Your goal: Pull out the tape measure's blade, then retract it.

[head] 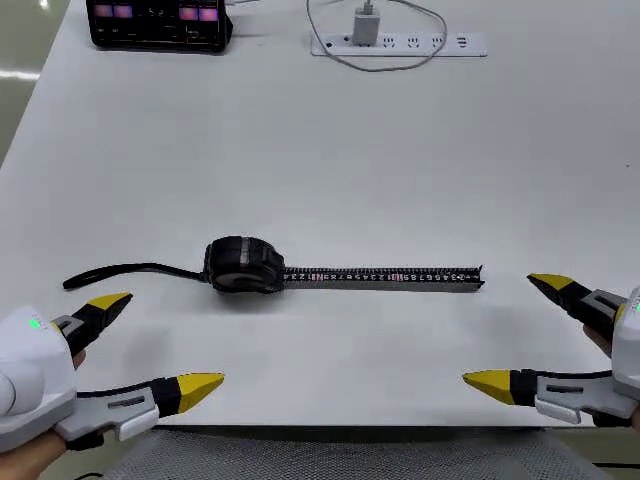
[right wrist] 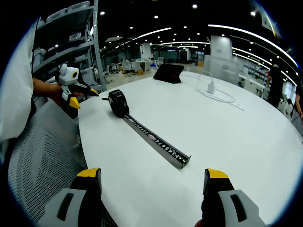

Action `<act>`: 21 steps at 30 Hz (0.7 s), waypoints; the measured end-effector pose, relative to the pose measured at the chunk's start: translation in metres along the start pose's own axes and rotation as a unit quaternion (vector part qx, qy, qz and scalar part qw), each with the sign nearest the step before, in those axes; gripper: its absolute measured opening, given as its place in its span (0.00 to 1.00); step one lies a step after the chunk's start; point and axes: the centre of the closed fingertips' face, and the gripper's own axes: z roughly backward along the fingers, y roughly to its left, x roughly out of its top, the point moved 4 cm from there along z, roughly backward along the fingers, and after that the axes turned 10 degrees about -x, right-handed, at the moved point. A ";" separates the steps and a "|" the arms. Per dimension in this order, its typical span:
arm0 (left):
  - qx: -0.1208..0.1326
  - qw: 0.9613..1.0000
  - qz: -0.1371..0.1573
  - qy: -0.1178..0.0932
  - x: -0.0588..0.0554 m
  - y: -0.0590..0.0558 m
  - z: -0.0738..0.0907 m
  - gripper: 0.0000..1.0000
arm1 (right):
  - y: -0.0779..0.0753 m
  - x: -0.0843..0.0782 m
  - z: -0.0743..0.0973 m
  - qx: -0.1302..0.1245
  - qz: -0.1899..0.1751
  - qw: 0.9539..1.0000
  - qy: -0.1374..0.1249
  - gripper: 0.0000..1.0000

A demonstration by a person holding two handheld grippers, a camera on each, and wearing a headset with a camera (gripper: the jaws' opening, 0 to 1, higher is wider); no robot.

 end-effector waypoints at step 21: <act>0.000 1.000 -0.003 -0.002 0.002 -0.002 0.001 0.88 | 0.004 -0.001 0.002 -0.001 0.001 1.000 0.002 0.88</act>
